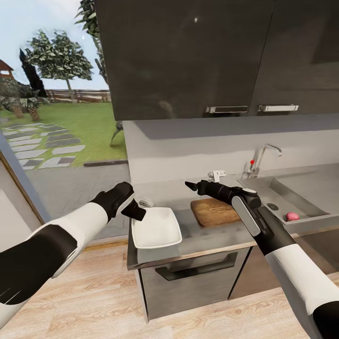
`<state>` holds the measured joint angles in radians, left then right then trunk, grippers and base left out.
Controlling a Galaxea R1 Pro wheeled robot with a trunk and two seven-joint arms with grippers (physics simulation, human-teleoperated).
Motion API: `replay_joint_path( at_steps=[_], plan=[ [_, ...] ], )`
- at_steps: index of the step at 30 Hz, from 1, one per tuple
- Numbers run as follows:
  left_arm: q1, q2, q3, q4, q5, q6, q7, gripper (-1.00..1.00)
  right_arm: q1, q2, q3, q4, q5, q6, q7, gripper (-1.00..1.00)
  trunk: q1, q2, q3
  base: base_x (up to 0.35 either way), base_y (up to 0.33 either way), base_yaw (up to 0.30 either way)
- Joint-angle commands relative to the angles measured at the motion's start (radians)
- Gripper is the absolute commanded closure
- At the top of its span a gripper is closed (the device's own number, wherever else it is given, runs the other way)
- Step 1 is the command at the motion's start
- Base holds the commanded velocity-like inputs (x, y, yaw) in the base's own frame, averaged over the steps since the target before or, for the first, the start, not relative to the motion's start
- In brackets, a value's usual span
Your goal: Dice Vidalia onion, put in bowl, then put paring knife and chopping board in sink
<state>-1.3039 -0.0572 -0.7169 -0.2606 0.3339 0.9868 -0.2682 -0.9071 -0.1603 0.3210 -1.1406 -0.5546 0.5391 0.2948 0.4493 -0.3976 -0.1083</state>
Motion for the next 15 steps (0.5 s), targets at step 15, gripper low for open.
replay_joint_path(
  at_steps=[15],
  plan=[
    [-0.001,-0.002,-0.008,0.015,0.01,0.0,-0.039,1.0,-0.001,-0.001,0.001,-0.001,-0.004,0.004,0.0,-1.0,0.001,-0.002,-0.002,0.0,0.0,0.0]
  ],
)
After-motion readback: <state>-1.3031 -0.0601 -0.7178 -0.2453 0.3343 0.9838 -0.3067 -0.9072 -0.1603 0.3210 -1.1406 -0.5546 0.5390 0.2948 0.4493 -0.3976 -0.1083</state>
